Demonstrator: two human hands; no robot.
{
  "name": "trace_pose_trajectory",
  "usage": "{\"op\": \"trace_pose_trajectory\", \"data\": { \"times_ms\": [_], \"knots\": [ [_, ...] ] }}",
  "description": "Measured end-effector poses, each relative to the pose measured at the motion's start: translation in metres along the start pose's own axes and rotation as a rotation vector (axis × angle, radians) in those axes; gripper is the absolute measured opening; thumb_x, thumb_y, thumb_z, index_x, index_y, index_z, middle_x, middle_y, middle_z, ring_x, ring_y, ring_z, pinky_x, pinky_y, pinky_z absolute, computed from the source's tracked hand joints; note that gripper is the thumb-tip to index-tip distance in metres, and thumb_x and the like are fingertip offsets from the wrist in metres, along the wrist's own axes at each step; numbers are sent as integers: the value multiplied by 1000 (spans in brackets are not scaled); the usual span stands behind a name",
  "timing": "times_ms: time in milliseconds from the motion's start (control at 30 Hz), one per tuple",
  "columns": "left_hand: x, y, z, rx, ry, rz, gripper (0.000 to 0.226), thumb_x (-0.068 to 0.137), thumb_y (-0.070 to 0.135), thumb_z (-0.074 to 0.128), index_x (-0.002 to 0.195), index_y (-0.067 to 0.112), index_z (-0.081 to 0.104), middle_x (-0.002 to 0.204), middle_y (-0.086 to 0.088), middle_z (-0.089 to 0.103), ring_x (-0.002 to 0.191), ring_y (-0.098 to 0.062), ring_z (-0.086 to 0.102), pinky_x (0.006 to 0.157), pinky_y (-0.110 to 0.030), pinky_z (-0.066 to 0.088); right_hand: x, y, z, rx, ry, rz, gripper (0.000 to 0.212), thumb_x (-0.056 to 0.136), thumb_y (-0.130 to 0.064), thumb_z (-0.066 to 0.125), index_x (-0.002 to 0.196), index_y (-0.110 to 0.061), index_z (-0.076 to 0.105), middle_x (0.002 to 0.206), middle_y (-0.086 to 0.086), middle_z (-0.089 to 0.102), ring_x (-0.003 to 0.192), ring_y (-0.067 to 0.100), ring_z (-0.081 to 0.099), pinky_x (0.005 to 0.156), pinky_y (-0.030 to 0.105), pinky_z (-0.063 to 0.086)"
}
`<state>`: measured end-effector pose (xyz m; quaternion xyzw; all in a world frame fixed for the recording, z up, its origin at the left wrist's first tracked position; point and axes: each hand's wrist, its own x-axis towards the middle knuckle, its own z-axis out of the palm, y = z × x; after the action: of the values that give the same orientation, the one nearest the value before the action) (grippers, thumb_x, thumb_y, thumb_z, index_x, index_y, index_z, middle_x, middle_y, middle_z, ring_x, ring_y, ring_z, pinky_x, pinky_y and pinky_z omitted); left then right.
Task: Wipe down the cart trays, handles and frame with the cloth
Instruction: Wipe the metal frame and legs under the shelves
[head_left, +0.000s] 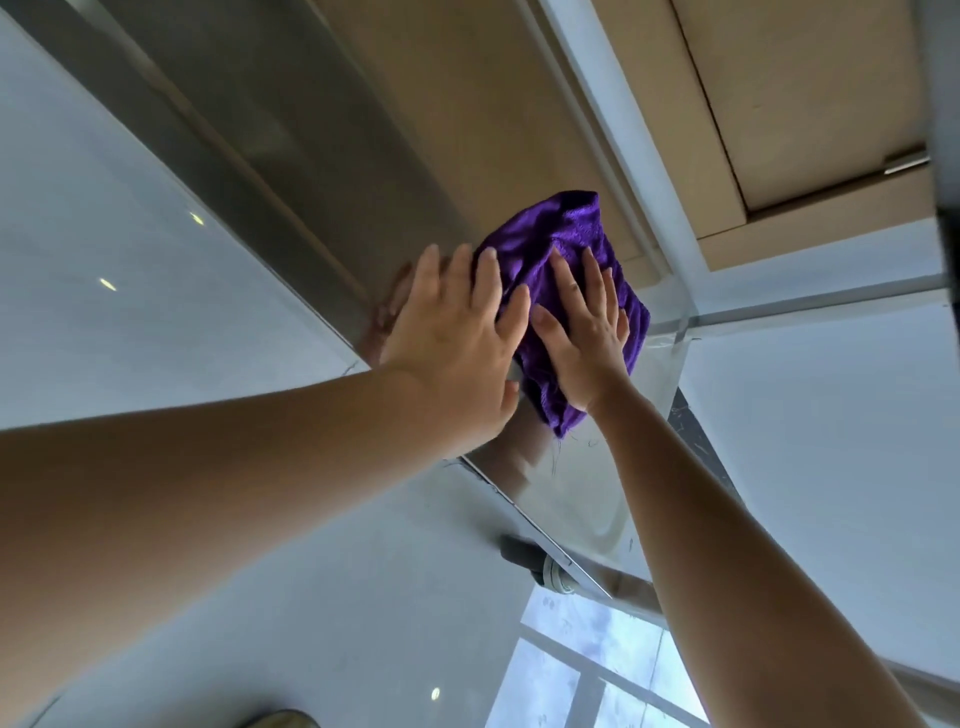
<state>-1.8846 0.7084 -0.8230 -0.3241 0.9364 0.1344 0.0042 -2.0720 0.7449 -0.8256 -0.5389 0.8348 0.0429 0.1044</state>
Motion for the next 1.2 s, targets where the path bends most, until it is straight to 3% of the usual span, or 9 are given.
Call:
{"op": "trace_pose_trajectory", "data": {
  "times_ms": [167, 400, 567, 667, 833, 933, 1000, 1067, 1200],
  "knots": [
    [14, 2, 14, -48, 63, -15, 69, 97, 47, 15, 148, 7, -6, 155, -21, -10, 142, -34, -11, 113, -49, -8, 24, 13, -4, 25, 33, 73, 80, 71, -76, 13, 146, -47, 10, 159, -7, -1, 145, 19, -6, 113, 51, -4],
    [10, 0, 14, -154, 77, 16, 69, 94, 45, 25, 147, 4, 8, 155, -20, -1, 143, -32, -2, 114, -46, -2, 74, 40, -13, 76, 75, 327, 68, 81, -69, 19, 145, -50, 7, 159, -5, 4, 145, 23, 4, 112, 55, 2],
    [8, 1, 15, -206, 172, 26, 68, 92, 44, 31, 145, 3, 22, 154, -20, 12, 143, -33, 8, 115, -45, 4, 105, 55, -14, -5, 21, 537, 55, 94, -58, 18, 147, -45, 9, 159, -4, 0, 144, 33, -4, 108, 61, -2],
    [8, 1, 13, -196, 160, 26, 68, 93, 44, 29, 145, 2, 18, 154, -21, 9, 143, -33, 5, 114, -46, 2, 111, 45, -18, 164, 30, 673, 55, 95, -59, 17, 147, -44, 9, 159, -3, -1, 144, 35, -5, 112, 57, -3],
    [7, 0, 17, -179, 205, 29, 67, 91, 43, 31, 142, 1, 28, 151, -23, 20, 141, -35, 15, 114, -48, 9, 113, 54, -50, 257, -17, 608, 97, 68, -83, 28, 148, -28, 27, 153, 10, 23, 139, 33, 24, 113, 51, 20],
    [8, 1, 17, -185, 197, 24, 67, 90, 43, 30, 143, 1, 25, 152, -22, 16, 142, -34, 12, 114, -48, 7, 107, 65, -59, -111, 173, 460, 75, 86, -72, 31, 139, -21, 43, 143, 14, 34, 132, 32, 30, 106, 49, 26],
    [8, 3, 13, -191, 178, 20, 67, 89, 42, 29, 142, 1, 25, 152, -22, 16, 142, -34, 11, 114, -48, 6, 97, 64, -43, -123, 128, 329, 70, 89, -67, 32, 145, -25, 31, 151, 9, 25, 139, 28, 20, 110, 49, 20],
    [9, 1, 16, -185, 195, 23, 66, 88, 41, 29, 141, 2, 29, 151, -22, 21, 141, -33, 15, 114, -47, 9, 94, 68, -24, -109, 6, 274, 67, 91, -66, 22, 149, -35, 13, 159, -3, 3, 145, 24, 1, 114, 53, 4],
    [8, -3, 16, -200, 221, 22, 64, 88, 43, 31, 138, 3, 35, 149, -21, 26, 140, -33, 20, 113, -46, 13, 107, 69, -24, -188, -132, 327, 48, 103, -36, 20, 149, -37, 9, 158, -3, -16, 144, 28, -15, 113, 57, -6]
  ]
}}
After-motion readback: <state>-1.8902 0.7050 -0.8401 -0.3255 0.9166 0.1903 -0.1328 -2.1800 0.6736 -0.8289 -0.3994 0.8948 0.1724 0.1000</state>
